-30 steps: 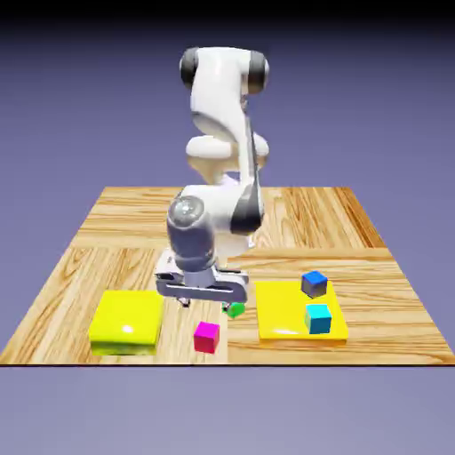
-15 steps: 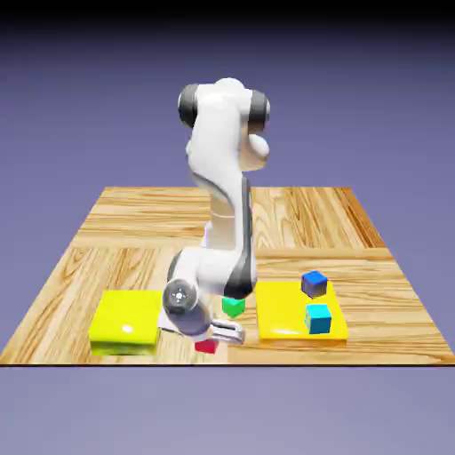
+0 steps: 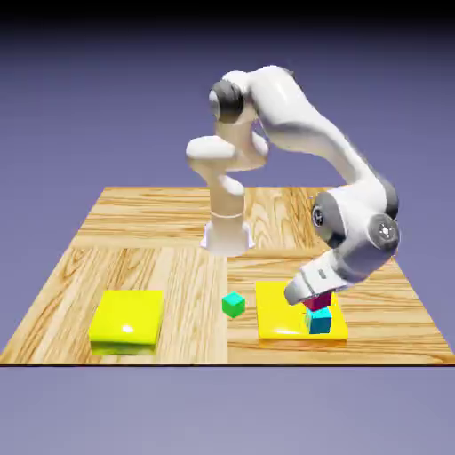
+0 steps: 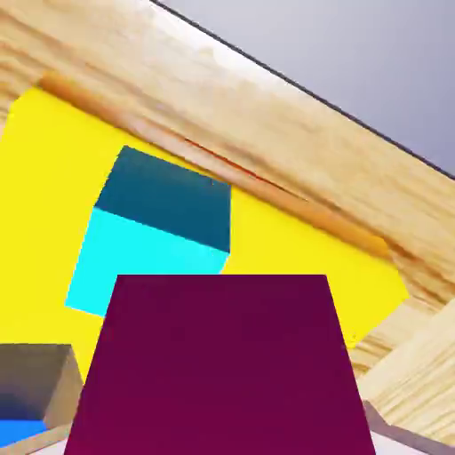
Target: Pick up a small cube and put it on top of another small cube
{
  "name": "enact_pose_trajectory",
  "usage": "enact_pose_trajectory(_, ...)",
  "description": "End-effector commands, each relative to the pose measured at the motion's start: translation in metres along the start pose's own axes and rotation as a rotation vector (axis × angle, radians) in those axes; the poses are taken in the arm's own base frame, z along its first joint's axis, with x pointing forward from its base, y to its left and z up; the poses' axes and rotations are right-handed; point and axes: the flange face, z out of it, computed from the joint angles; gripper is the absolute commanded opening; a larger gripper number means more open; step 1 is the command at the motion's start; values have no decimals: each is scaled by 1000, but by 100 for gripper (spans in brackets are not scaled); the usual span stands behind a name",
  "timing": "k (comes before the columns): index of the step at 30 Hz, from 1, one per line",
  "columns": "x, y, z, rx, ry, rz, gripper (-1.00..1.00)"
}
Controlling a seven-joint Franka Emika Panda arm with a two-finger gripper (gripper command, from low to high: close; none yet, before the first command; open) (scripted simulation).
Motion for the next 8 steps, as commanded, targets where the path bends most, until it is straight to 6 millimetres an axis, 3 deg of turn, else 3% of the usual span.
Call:
enact_pose_trajectory(1,3,-2,15,-2,2,0,-100)
enact_pose_trajectory(4,8,-7,60,-2,1,0,-100)
enact_pose_trajectory(5,8,-8,66,-1,1,0,-100)
enact_pose_trajectory(6,8,-8,66,-1,1,0,100)
enact_pose_trajectory(7,8,-8,66,-1,1,0,100)
enact_pose_trajectory(8,7,-6,51,-2,2,0,100)
